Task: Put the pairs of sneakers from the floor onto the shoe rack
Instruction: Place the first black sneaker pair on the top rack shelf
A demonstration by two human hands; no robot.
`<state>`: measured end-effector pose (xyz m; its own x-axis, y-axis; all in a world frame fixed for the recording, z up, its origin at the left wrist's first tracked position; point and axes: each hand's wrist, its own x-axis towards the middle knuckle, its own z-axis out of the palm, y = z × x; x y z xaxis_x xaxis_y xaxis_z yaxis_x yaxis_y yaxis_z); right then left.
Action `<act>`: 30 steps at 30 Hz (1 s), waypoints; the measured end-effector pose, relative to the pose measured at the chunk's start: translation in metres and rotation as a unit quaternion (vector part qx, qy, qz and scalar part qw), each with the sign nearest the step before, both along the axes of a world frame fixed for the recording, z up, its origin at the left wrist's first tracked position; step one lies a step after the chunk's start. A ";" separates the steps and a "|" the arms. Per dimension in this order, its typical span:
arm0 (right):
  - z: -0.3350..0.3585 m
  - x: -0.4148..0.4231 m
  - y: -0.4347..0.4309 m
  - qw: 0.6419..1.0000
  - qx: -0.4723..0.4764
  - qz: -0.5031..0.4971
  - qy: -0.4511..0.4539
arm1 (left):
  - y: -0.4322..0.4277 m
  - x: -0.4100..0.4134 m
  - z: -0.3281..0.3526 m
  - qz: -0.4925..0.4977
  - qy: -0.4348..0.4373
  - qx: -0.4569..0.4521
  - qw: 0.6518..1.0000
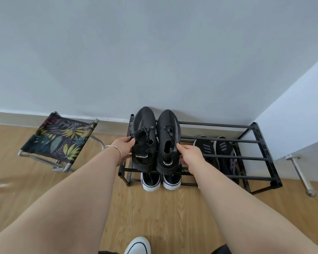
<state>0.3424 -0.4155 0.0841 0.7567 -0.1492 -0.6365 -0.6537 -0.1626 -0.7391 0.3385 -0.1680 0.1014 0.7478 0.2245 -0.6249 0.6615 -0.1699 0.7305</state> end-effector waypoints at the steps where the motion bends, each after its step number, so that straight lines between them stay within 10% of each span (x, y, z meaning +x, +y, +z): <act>1: 0.000 0.000 0.000 1.000 -0.001 0.000 -0.001 | 0.000 0.000 -0.001 -0.003 0.003 0.009 1.000; 12: 0.023 -0.017 -0.006 0.947 -0.218 0.182 -0.149 | -0.010 -0.002 0.011 -0.105 0.010 0.227 0.968; 19: 0.036 -0.018 -0.016 0.858 -0.383 0.220 -0.260 | -0.031 -0.017 0.026 -0.171 -0.027 0.438 0.882; 30: 0.069 -0.031 -0.049 0.722 -0.541 0.258 -0.346 | -0.094 -0.034 0.062 -0.228 -0.153 0.494 0.825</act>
